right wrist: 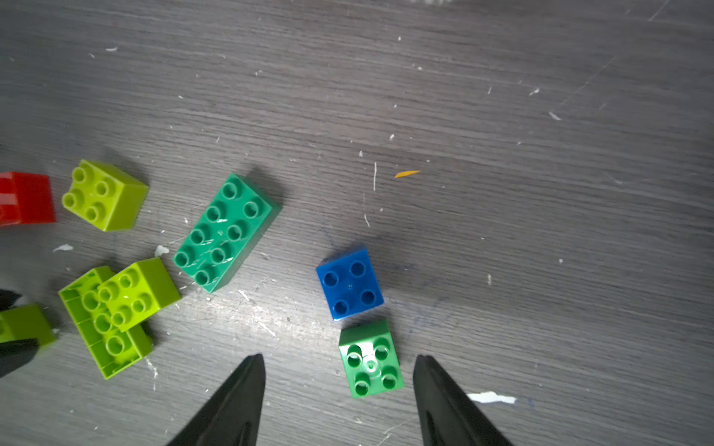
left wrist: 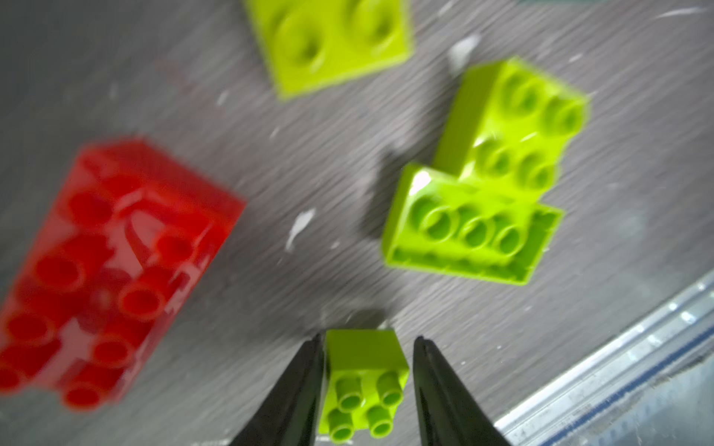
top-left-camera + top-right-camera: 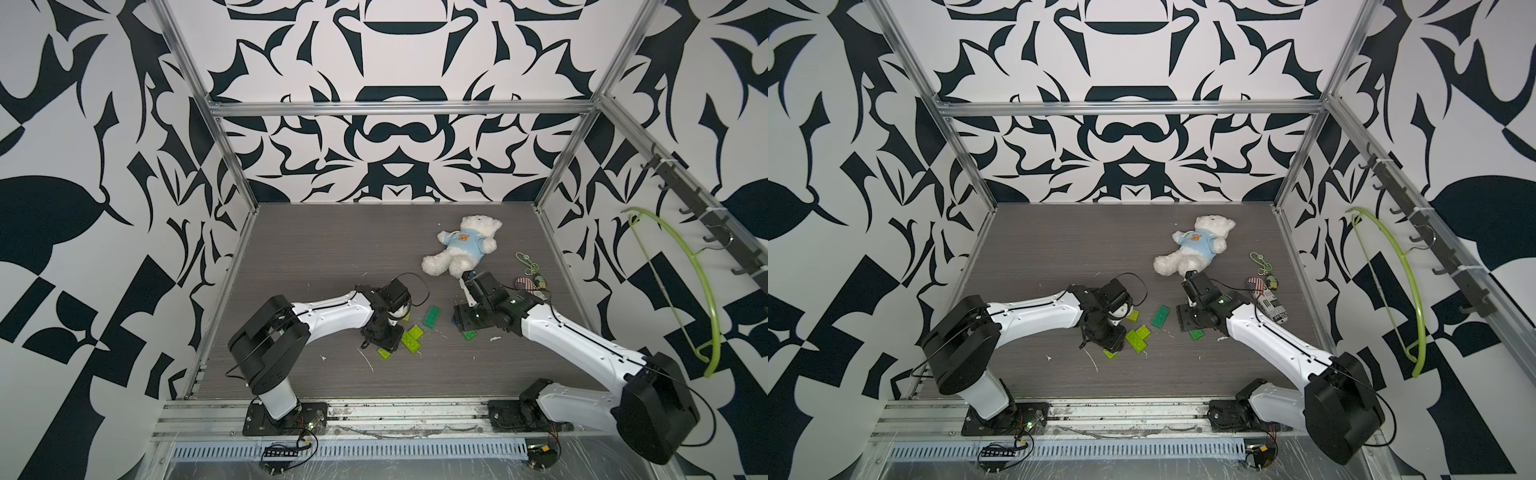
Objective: Assemble a carrot with lego
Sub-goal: Adjust the lego brick at the center of the board, then pick up the lego brick from the center of the board.
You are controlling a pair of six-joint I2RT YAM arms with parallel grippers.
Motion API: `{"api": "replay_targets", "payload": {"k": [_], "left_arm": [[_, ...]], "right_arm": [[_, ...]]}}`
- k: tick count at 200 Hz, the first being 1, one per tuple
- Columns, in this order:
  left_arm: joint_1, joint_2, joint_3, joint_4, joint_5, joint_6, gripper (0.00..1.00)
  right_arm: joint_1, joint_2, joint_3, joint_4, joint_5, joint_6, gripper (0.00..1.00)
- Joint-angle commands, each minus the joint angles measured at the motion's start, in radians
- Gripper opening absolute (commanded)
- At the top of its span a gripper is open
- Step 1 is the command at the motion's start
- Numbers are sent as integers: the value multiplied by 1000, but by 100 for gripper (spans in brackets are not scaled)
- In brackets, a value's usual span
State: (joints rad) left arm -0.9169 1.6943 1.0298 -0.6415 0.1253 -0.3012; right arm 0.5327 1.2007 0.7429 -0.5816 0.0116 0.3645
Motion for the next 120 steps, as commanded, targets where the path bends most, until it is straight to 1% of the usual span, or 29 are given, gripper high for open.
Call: {"api": "replay_targets", "payload": {"k": [1, 12, 27, 43, 51, 65, 79, 91, 105, 120], "left_arm": [[-7, 11, 40, -28, 20, 109, 44], [-7, 13, 42, -27, 24, 146, 44], [-7, 28, 51, -44, 26, 176, 44], [-7, 43, 78, -78, -19, 180, 48], [-7, 43, 92, -89, -23, 181, 51], [-7, 26, 106, -66, -16, 161, 55], [-5, 4, 107, -24, 12, 142, 59], [-1, -12, 110, -1, 11, 129, 61], [27, -31, 109, 12, 20, 108, 62], [85, -64, 101, 32, 41, 71, 62]], "right_arm": [[-14, 8, 33, 20, -108, -27, 66], [-15, 8, 35, 12, -102, -27, 66], [-30, 2, 38, -26, -38, -32, 66], [-48, 1, 33, -54, -16, -15, 66], [-47, 14, 36, -78, -4, 4, 66], [-48, 45, 37, -101, 18, 15, 68], [-47, 64, 29, -77, 21, 16, 69], [-45, 67, 25, -31, -8, -1, 70], [-46, 87, 36, 8, -22, -39, 70], [-47, 130, 62, 26, -20, -81, 73]]}}
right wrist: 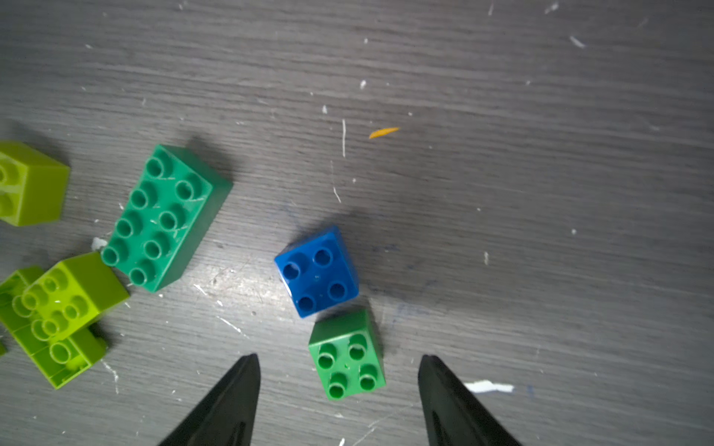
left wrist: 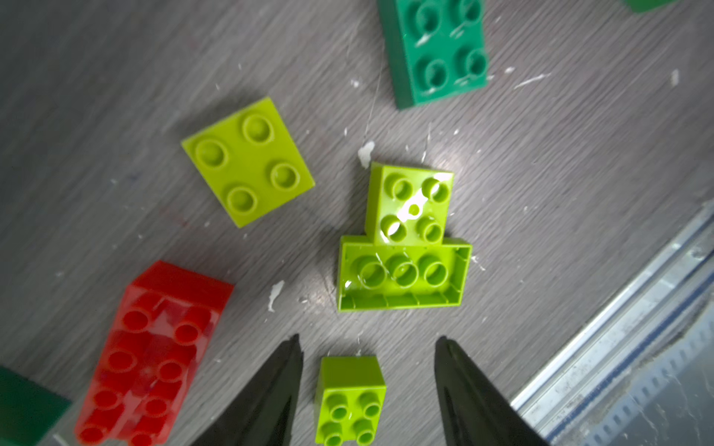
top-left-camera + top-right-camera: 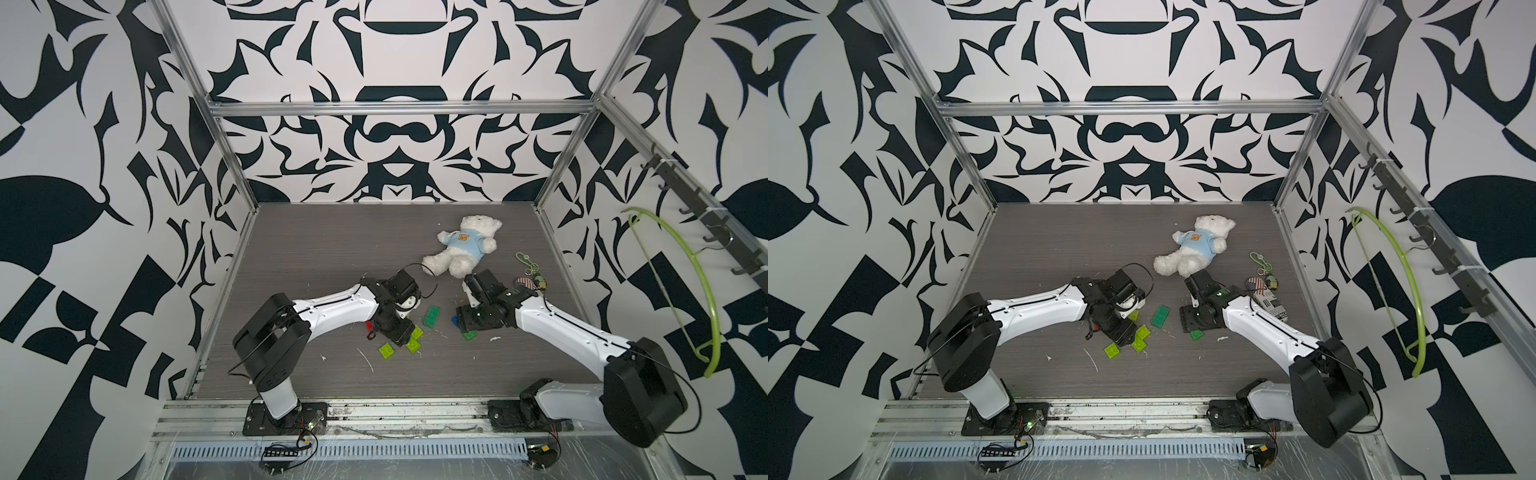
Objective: Assemble a carrot with lego
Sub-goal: Pick up the lego brick from the center of the board.
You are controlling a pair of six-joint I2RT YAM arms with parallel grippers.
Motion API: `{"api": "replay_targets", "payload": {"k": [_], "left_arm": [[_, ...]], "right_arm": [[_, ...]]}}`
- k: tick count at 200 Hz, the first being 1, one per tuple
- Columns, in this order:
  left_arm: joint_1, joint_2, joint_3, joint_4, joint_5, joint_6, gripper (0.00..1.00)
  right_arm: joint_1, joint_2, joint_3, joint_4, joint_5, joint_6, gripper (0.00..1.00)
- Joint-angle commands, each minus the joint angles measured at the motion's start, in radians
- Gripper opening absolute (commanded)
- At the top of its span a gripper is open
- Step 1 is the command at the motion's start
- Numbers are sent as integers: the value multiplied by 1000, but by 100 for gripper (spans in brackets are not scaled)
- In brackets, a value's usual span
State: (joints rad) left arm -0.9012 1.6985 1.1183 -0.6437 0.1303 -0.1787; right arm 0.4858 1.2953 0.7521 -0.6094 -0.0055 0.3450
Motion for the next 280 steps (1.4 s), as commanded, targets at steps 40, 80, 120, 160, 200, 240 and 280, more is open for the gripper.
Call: {"api": "replay_targets", "payload": {"k": [40, 80, 120, 160, 200, 240, 280], "left_arm": [[207, -154, -25, 109, 132, -136, 63], [223, -183, -34, 136, 152, -143, 62], [230, -189, -42, 140, 158, -147, 62], [266, -218, -58, 152, 167, -160, 62], [321, -258, -86, 185, 207, -190, 62], [395, -291, -121, 201, 238, -243, 62], [444, -321, -144, 222, 239, -271, 62]], "right_arm": [[0, 154, 93, 64, -41, -129, 72], [-1, 233, 139, 55, -58, -158, 66], [2, 295, 177, -25, -24, -180, 54], [10, 267, 171, -38, -52, -162, 48], [33, 283, 168, -38, -68, -152, 37], [206, 261, 172, -27, -91, -191, 31], [348, 360, 269, -3, -88, -243, 31]]}}
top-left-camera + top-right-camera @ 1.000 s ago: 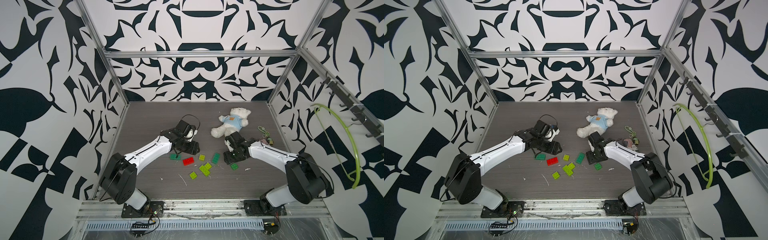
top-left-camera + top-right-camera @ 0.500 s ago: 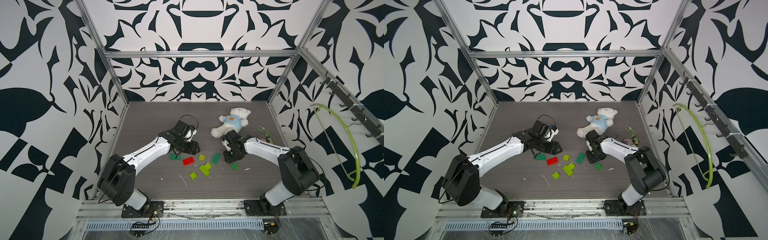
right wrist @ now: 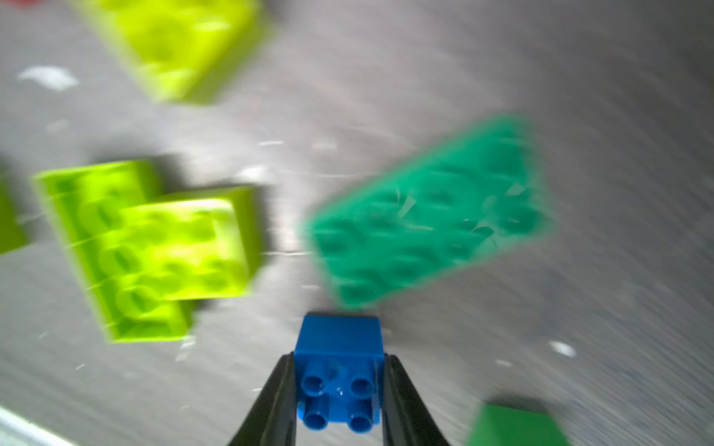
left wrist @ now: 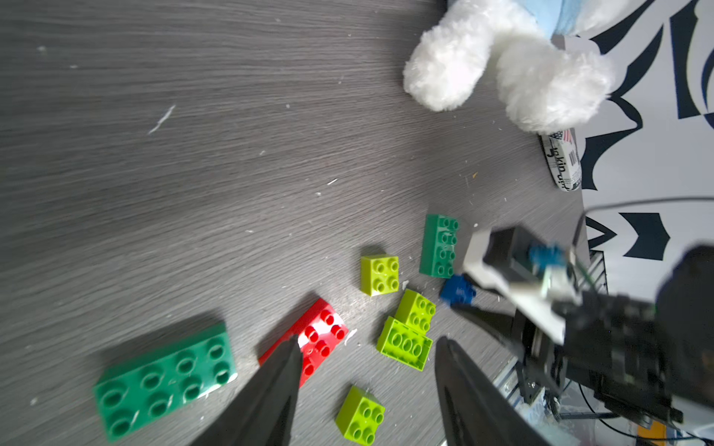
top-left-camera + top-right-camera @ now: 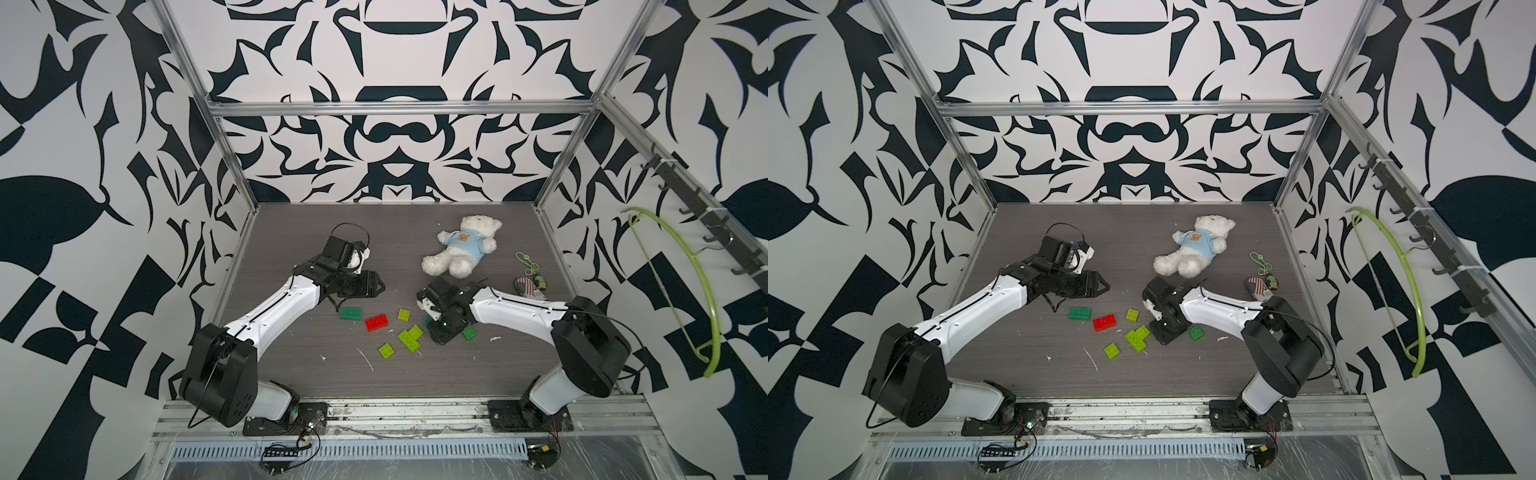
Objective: Assemble a carrot with lego
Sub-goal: Pick up the lego brick from the center of the board, then move the lego brick at the center of the board.
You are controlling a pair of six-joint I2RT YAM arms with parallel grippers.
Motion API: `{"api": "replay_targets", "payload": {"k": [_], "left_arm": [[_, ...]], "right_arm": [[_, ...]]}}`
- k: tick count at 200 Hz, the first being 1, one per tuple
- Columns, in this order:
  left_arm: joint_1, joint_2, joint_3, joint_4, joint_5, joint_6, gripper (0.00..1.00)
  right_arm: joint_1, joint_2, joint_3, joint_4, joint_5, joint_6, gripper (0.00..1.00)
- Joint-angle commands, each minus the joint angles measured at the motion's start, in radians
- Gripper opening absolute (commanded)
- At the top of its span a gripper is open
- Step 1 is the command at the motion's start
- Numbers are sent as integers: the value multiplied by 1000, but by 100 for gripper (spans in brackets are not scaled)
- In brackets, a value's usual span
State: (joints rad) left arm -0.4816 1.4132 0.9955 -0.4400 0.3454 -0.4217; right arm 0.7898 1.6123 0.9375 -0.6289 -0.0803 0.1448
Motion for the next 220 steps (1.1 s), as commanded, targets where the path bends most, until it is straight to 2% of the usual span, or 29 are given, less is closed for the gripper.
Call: {"api": "replay_targets", "payload": {"k": [1, 67, 102, 173, 220], "left_arm": [[27, -37, -22, 18, 23, -29, 62], [229, -175, -98, 29, -19, -97, 62], [273, -212, -114, 24, -56, -100, 62], [271, -206, -99, 26, -20, -97, 62], [270, -182, -101, 39, 2, -100, 62]], "right_arm": [[47, 46, 89, 17, -15, -44, 31], [84, 336, 448, 21, -68, -131, 30], [88, 462, 639, -47, -58, -172, 29], [60, 208, 383, -173, -19, -189, 28], [88, 201, 321, -162, -58, -147, 27]]}}
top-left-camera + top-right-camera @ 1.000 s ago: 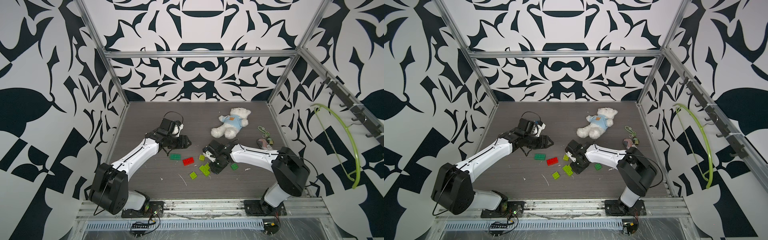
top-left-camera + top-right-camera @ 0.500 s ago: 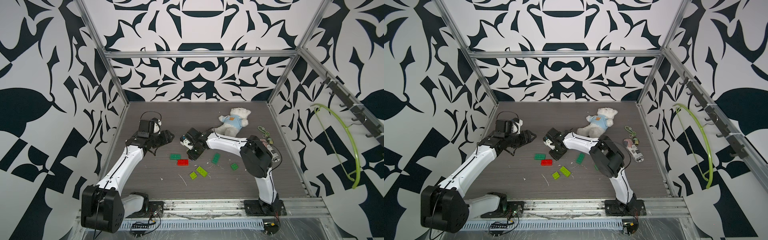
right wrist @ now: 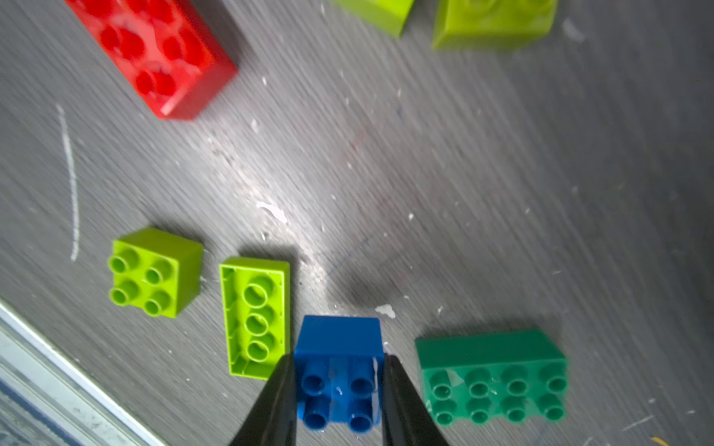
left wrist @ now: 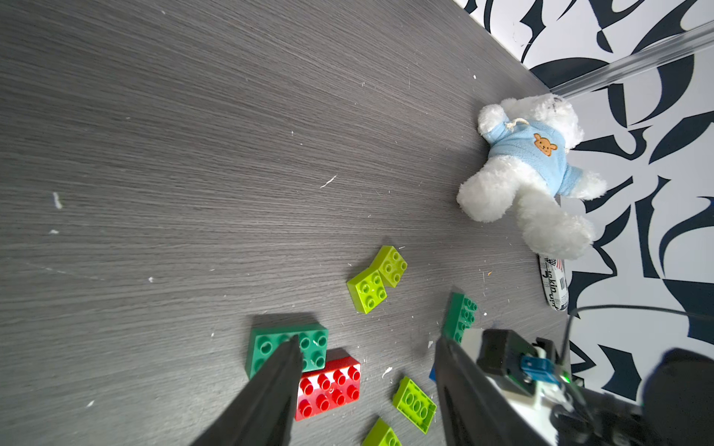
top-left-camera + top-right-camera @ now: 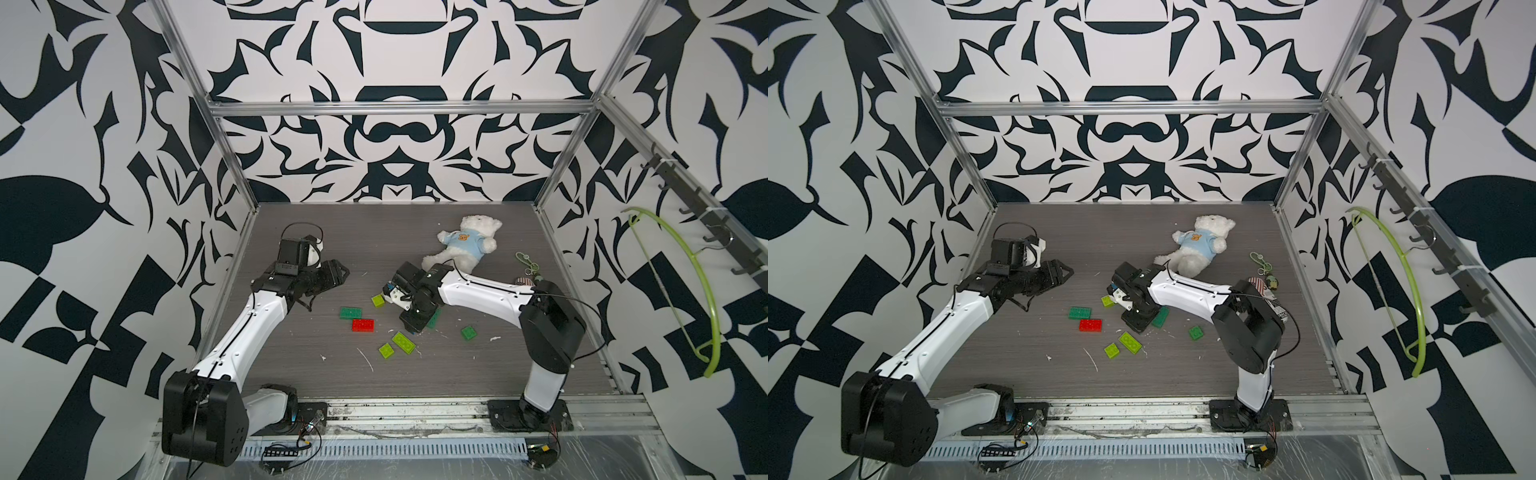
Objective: Assemble a carrot with lego
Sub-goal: Move the lego brick at the center of the board.
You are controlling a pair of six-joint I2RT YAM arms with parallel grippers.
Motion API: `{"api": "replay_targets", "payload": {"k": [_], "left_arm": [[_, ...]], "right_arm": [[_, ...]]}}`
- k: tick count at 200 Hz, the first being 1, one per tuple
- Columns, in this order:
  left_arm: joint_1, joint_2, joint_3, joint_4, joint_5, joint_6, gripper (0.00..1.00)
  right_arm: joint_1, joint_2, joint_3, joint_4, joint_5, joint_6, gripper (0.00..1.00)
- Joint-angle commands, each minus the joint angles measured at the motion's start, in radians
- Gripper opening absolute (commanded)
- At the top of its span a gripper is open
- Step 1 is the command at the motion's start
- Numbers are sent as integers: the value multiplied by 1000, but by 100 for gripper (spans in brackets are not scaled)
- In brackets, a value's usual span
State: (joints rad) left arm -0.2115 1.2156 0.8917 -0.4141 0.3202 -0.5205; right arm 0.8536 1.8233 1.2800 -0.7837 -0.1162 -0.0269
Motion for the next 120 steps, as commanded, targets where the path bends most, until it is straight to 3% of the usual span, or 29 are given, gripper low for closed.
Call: {"api": "replay_targets", "payload": {"k": [1, 64, 120], "left_arm": [[0, 16, 3, 14, 28, -1, 62], [0, 16, 1, 23, 49, -4, 61], [-1, 19, -5, 28, 39, 3, 61]], "right_arm": [[26, -10, -23, -5, -23, 26, 27], [57, 16, -30, 41, 11, -55, 27], [192, 8, -14, 105, -126, -225, 27]]}}
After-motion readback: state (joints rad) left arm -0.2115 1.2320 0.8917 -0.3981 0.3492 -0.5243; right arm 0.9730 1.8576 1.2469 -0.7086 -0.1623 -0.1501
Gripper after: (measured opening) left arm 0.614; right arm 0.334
